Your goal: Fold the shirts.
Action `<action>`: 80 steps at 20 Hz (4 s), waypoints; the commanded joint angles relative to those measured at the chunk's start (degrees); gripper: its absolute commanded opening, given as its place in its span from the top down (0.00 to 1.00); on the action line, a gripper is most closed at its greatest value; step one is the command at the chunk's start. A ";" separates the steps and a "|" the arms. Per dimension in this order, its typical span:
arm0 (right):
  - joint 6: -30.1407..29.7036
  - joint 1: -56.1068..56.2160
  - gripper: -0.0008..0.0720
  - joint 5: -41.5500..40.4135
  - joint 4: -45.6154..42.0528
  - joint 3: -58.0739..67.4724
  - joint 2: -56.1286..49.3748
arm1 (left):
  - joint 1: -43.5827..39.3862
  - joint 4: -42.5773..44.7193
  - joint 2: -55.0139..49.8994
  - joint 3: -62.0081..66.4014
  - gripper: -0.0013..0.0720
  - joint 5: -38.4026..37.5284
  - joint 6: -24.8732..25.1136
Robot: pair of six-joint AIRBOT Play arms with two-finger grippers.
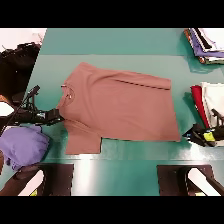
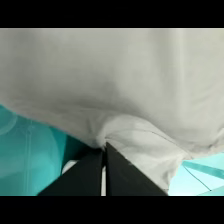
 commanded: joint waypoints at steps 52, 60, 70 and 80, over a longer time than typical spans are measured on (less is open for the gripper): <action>5.75 27.28 0.97 -5.88 -4.07 62.47 -36.11 | -6.27 1.84 -38.51 50.07 0.95 7.19 6.82; 4.07 27.23 0.97 -3.30 -4.59 68.02 -38.25 | -4.31 4.81 -40.96 50.01 0.95 -1.49 6.75; 4.20 27.52 0.82 -9.97 -2.34 41.03 -29.16 | -4.31 8.00 -40.98 38.82 0.26 -1.14 1.99; 4.15 21.14 0.36 -3.96 -2.95 40.22 -14.29 | -4.09 18.45 -14.73 16.98 0.31 -11.15 -3.43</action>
